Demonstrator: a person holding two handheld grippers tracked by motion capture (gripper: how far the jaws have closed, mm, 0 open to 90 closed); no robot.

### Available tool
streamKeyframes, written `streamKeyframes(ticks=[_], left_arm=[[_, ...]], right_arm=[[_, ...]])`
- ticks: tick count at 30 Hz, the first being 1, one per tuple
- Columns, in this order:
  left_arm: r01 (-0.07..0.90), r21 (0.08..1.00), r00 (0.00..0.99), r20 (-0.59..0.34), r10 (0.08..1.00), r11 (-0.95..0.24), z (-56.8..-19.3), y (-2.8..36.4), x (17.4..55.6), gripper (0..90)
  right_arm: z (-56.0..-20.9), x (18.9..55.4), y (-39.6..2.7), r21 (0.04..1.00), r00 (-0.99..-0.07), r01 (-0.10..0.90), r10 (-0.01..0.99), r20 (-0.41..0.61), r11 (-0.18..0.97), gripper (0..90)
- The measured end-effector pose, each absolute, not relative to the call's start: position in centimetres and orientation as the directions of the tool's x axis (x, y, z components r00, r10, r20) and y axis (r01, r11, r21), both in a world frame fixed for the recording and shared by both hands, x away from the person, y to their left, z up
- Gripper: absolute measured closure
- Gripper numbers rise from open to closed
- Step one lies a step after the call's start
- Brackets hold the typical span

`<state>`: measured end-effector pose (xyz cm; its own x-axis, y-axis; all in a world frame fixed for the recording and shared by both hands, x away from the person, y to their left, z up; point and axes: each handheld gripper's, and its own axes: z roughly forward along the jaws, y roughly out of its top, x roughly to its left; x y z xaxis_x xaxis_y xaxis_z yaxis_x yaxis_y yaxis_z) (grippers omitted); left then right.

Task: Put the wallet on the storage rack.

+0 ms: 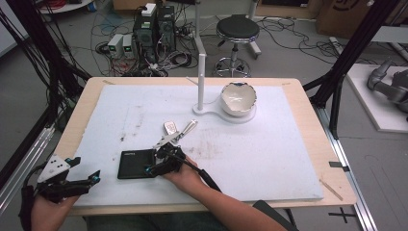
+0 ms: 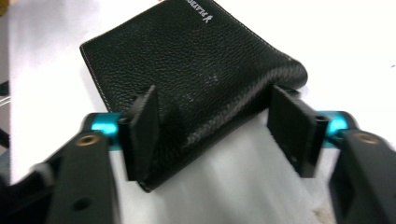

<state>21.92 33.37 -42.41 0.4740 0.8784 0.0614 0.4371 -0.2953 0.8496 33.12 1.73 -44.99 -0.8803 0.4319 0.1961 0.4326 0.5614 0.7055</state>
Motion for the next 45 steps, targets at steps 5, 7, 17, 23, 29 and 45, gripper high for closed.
streamKeyframes(ticks=[5,7,17,23,29,45], left_arm=[[0.437,0.85,0.471,0.062,0.88,-0.294,-42.4,33.4,21.8,16.6],[0.436,0.85,0.471,0.062,0.88,-0.294,-42.4,33.4,21.8,16.6],[0.437,0.851,0.469,0.061,0.881,-0.292,-42.4,33.6,21.8,16.6],[0.436,0.854,0.465,0.056,0.883,-0.284,-42.4,33.8,21.9,16.6],[0.431,0.858,0.471,0.049,0.881,-0.278,-42.3,33.7,22.0,16.6],[0.411,0.876,0.533,-0.005,0.846,-0.253,-42.3,31.8,25.5,16.6]], right_arm=[[-44.9,32.9,1.7,0.706,-0.884,0.439,0.409,0.227,0.556,64.8],[-44.8,32.9,1.7,0.713,-0.888,0.428,0.403,0.22,0.555,68.0],[-44.5,33.0,1.4,0.718,-0.89,0.43,0.392,0.234,0.547,85.4],[-43.2,32.8,0.9,0.757,-0.907,0.385,0.368,0.205,0.528,85.9],[-41.4,32.5,-0.1,0.802,-0.917,0.324,0.374,0.137,0.502,85.9],[-36.7,34.1,-7.1,0.858,-0.86,0.289,0.509,0.037,0.424,86.5]])
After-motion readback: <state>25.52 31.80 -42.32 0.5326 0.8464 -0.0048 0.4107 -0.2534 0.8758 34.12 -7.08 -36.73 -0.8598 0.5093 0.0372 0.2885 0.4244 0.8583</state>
